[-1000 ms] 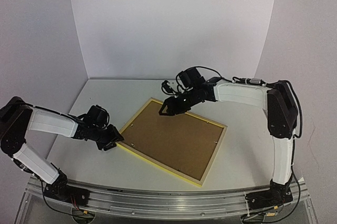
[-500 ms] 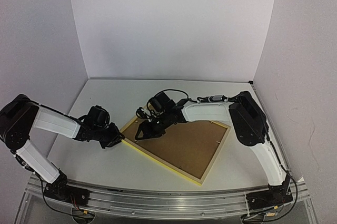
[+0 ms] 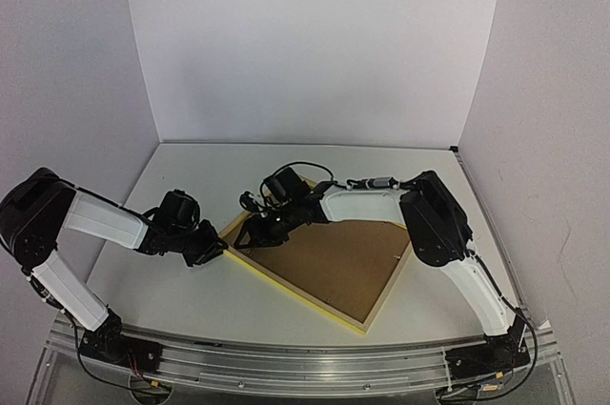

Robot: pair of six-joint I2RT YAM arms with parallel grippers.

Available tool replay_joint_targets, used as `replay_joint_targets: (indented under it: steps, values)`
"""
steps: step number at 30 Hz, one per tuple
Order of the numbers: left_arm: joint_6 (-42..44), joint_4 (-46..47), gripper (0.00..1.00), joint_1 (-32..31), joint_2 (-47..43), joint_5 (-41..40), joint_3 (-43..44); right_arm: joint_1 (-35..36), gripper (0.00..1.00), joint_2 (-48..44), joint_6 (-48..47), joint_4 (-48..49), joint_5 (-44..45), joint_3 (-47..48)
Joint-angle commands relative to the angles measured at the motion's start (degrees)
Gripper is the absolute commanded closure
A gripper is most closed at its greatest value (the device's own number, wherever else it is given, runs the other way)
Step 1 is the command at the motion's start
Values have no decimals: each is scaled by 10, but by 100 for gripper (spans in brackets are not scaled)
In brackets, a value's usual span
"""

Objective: Put the photo into the frame
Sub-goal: Install the photo frame at the center of the board.

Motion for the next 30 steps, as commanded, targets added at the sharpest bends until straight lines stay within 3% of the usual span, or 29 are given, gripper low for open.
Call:
replay_joint_targets:
  steps: [1,30]
  values:
    - [19,-67,83,2,31,-4,-3,9,47,18,0,-10,-45,5]
    - [18,-69,87,9,59,-7,16,15,51,-22,-22,-9,-102,-64]
